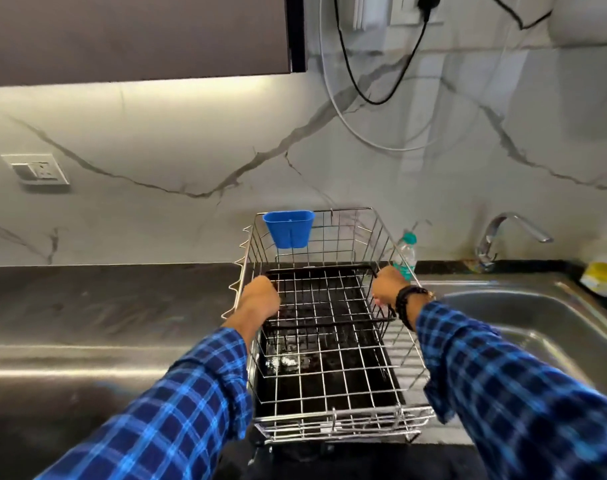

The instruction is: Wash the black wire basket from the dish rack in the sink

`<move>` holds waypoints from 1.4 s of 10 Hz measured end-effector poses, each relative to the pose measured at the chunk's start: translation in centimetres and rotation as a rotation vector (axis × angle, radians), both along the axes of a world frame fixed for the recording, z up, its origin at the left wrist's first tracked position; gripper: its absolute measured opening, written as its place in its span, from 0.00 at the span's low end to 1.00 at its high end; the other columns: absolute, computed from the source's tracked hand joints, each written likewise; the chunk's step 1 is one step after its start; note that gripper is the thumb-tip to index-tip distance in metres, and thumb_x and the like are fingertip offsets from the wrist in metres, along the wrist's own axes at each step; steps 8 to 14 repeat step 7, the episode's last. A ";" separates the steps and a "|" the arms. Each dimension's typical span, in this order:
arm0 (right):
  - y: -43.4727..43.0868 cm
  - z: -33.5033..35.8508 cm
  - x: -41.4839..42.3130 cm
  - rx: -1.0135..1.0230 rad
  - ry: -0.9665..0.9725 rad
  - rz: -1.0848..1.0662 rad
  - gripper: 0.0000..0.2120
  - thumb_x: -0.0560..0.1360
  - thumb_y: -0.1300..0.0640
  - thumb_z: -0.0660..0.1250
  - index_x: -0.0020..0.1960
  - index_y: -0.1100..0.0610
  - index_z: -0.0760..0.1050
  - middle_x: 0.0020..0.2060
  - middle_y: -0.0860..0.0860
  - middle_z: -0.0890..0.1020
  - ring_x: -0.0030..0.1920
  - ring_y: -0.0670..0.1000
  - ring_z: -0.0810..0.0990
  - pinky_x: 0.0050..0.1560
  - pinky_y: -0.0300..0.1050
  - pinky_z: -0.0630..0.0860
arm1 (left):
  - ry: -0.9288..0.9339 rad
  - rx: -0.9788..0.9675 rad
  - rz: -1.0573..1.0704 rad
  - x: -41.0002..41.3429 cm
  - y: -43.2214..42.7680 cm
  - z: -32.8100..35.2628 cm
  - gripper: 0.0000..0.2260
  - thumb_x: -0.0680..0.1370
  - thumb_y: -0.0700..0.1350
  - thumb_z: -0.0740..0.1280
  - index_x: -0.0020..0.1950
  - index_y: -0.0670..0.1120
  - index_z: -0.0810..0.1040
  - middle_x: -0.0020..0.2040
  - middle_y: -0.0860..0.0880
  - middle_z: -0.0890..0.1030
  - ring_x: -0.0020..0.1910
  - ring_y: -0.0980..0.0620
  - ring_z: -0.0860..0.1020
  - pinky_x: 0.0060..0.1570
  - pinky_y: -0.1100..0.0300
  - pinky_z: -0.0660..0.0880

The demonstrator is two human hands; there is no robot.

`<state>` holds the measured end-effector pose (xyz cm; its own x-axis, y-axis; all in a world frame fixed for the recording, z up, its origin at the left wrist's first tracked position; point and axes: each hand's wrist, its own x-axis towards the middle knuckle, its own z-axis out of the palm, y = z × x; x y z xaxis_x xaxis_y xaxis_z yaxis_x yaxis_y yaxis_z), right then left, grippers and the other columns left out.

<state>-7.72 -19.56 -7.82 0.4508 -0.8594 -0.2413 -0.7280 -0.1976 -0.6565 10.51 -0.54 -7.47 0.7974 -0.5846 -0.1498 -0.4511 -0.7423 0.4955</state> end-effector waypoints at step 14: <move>2.1 4.1 -3.8 -0.246 -0.088 0.209 0.22 0.80 0.62 0.56 0.74 0.59 0.62 0.67 0.61 0.72 0.65 0.59 0.74 0.67 0.53 0.71 | -0.089 -0.252 -0.079 -5.8 -1.5 3.0 0.30 0.78 0.30 0.57 0.80 0.43 0.58 0.72 0.42 0.70 0.65 0.43 0.76 0.65 0.49 0.75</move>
